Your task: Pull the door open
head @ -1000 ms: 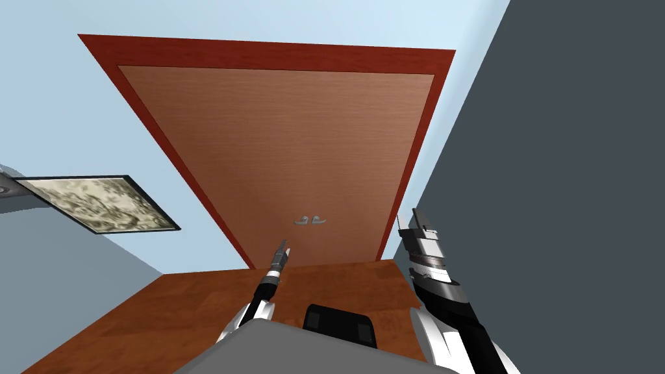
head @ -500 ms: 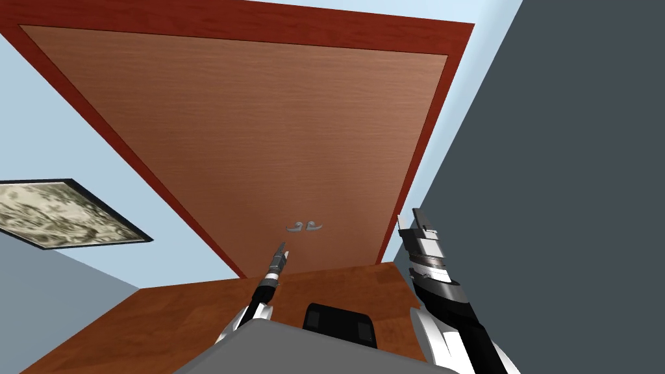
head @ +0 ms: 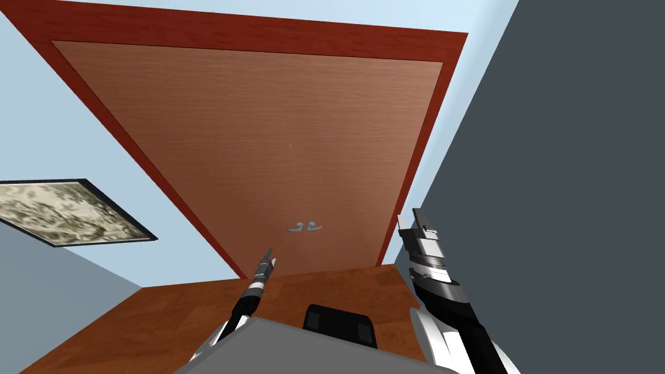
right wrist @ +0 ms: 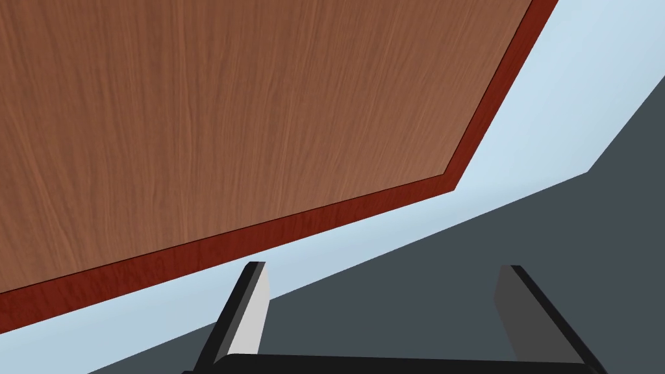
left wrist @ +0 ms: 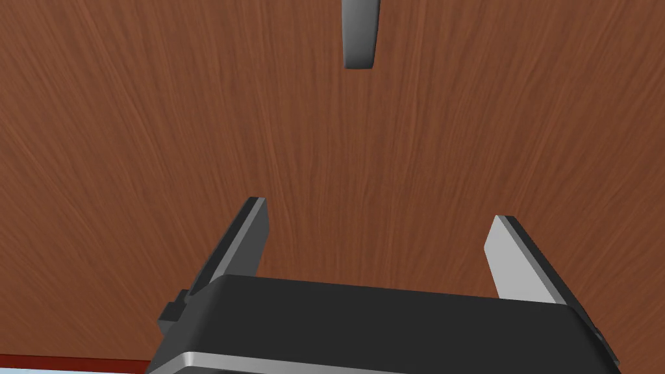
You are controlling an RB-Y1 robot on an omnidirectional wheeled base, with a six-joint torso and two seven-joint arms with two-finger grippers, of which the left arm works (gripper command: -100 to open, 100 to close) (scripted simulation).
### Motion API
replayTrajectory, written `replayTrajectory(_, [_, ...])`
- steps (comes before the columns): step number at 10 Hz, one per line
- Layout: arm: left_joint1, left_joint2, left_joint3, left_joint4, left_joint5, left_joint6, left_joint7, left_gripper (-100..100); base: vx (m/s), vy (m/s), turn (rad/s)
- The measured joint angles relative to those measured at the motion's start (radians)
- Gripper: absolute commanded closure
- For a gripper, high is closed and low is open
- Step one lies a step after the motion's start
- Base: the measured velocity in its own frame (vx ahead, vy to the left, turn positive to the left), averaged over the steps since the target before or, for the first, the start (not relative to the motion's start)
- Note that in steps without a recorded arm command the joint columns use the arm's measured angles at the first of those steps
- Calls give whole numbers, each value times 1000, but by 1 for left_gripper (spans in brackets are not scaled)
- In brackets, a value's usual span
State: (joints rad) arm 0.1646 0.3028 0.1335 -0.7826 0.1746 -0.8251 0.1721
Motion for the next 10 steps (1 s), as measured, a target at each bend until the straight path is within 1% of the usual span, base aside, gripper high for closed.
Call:
replayTrajectory(1, [16, 10, 10, 2, 5, 0, 4, -100, 96, 34, -38])
replayTrajectory(2, [34, 19, 28, -10, 15, 11, 4, -100, 153, 65, -63])
replayTrajectory(3, [37, 32, 38, 13, 20, 3, 11, -100, 193, 84, -99])
replayTrajectory(4, [40, 39, 43, 14, 24, -1, 19, -100, 210, 67, -141])
replayTrajectory(5, [28, 41, 41, 27, 23, -8, 25, -100, 205, 63, -158])
replayTrajectory(6, [22, 36, 35, 11, 21, -4, 28, -100, 198, 49, -148])
replayTrajectory(7, [12, 30, 26, 2, 18, -1, 30, -100, 221, -32, -196])
replayTrajectory(8, [-5, 15, 13, -6, 11, -1, 28, -100, 105, -23, -40])
replayTrajectory(9, [-8, 13, 11, -8, 11, -1, 27, 100, -14, 6, 39])
replayTrajectory(10, [-7, 14, 12, -7, 11, -1, 27, 100, -37, 8, -1])
